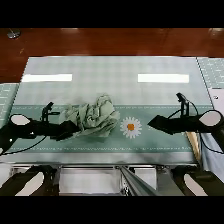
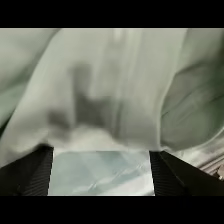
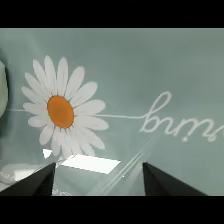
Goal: Fold the shirts.
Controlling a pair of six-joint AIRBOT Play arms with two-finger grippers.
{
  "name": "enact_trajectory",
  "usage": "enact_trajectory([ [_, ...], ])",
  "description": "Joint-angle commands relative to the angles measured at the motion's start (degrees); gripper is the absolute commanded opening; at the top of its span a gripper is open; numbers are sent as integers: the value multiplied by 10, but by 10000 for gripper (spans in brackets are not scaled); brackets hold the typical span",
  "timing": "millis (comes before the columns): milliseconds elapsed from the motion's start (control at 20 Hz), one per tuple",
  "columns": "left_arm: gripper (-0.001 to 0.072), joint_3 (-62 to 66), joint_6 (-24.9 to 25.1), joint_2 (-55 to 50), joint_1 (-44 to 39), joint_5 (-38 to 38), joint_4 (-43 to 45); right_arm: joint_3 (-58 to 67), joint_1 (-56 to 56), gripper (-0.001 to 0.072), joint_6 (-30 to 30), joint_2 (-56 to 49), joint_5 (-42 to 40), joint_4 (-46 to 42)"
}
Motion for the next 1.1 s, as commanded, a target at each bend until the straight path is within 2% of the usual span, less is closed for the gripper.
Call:
enact_trajectory([
  [0, 701, -1, 35, -20, -71, 118, -85, -25, 50, 619, 31, 2, -41, 16],
  [150, 698, 18, 33, -58, -108, 153, -89, -25, 101, 619, 45, -6, -45, 24],
  [200, 667, 31, 33, -66, -107, 150, -89, -26, 117, 619, 50, -9, -47, 24],
  [250, 423, 46, 33, -70, -105, 148, -88, -25, 133, 619, 56, -14, -53, 25],
  [300, 103, 60, 37, -71, -102, 143, -88, -25, 146, 619, 64, -21, -60, 25],
  [350, 29, 76, 47, -71, -101, 139, -88, -25, 158, 619, 70, -30, -70, 27],
  [600, 29, 151, 49, -71, -97, 78, -88, -20, 230, 619, 75, -98, -169, 104],
  [800, 29, 174, 51, -71, -97, 64, -88, 47, 281, 619, 43, -178, -236, 170],
  [1050, 29, 173, 51, -71, -97, 50, -88, 175, 288, 619, 43, -312, -216, 181],
])
